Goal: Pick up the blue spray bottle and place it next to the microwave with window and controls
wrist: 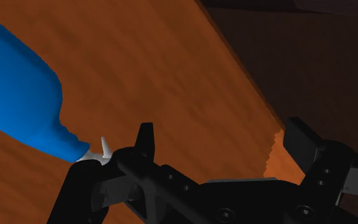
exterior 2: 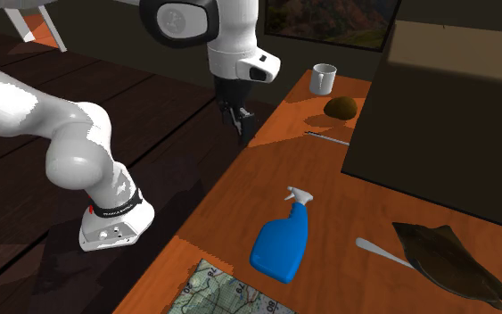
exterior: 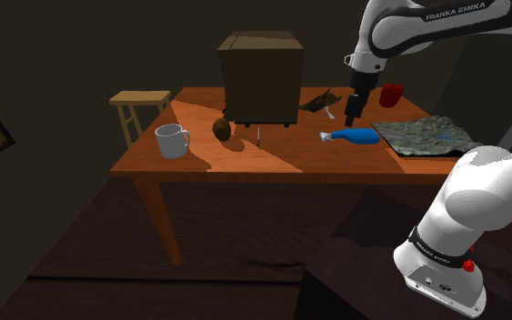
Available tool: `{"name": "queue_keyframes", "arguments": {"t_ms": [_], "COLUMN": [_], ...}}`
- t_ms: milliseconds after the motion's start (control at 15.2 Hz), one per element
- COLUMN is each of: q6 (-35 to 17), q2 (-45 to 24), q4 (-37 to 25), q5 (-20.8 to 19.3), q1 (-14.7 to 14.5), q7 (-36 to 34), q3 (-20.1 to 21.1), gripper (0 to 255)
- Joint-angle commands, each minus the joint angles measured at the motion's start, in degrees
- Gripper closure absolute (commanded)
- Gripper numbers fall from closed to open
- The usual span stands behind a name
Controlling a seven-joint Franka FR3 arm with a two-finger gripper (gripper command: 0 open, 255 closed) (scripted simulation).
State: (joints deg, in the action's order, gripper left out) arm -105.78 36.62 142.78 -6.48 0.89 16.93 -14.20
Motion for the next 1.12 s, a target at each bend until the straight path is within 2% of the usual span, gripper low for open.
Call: {"name": "queue_keyframes", "arguments": {"t_ms": [0, 330, 594, 792, 1056], "q6": [-3.09, -9.81, -15.09, -18.74, -22.77], "q2": [-2.74, -10.96, -19.0, -25.78, -35.72], "q4": [0.16, -1.94, -5.22, -8.55, -14.14], "q5": [-1.83, -4.3, -4.13, -2.31, 2.61], "q1": [0.26, -0.12, -1.02, -1.81, -2.16], "q7": [4.83, 15.6, 24.67, 32.02, 42.71], "q3": [-2.81, -8.92, -13.56, -16.68, -19.57], "gripper": [0, 0, 0, 0, 0]}}
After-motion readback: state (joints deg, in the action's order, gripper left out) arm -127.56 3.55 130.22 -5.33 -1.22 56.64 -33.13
